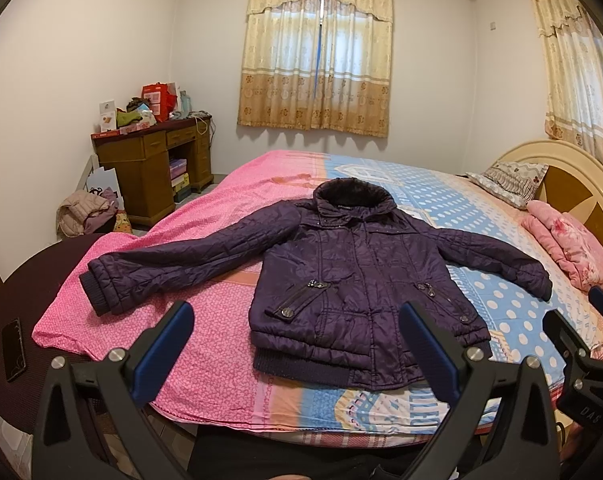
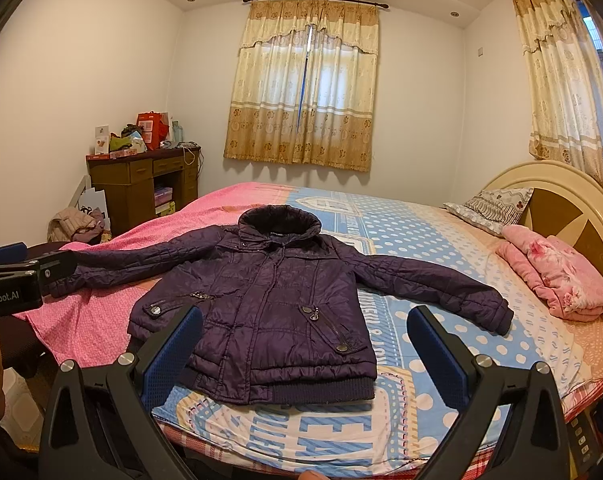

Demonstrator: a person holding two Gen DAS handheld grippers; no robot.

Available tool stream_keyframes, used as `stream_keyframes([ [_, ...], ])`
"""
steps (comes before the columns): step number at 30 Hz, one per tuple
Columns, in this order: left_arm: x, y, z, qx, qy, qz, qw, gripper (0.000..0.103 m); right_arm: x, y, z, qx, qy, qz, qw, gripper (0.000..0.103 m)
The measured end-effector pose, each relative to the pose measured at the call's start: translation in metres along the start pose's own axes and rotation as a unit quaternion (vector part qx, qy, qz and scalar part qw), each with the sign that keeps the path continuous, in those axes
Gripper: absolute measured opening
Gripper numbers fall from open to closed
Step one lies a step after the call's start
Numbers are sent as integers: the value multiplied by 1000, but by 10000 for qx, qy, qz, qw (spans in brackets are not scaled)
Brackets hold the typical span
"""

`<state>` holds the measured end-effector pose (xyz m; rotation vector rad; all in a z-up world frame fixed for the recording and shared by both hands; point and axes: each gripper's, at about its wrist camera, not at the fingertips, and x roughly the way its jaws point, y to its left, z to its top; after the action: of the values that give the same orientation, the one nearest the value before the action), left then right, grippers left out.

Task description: Fold large clothes

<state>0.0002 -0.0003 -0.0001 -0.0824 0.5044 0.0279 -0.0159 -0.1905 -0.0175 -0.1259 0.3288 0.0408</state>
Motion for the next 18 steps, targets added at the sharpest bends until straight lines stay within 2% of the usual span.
stream_keyframes([
  [18, 2, 4, -3, -12, 18, -5, 10000, 103, 3, -2, -4, -13, 25, 14, 10000, 102],
])
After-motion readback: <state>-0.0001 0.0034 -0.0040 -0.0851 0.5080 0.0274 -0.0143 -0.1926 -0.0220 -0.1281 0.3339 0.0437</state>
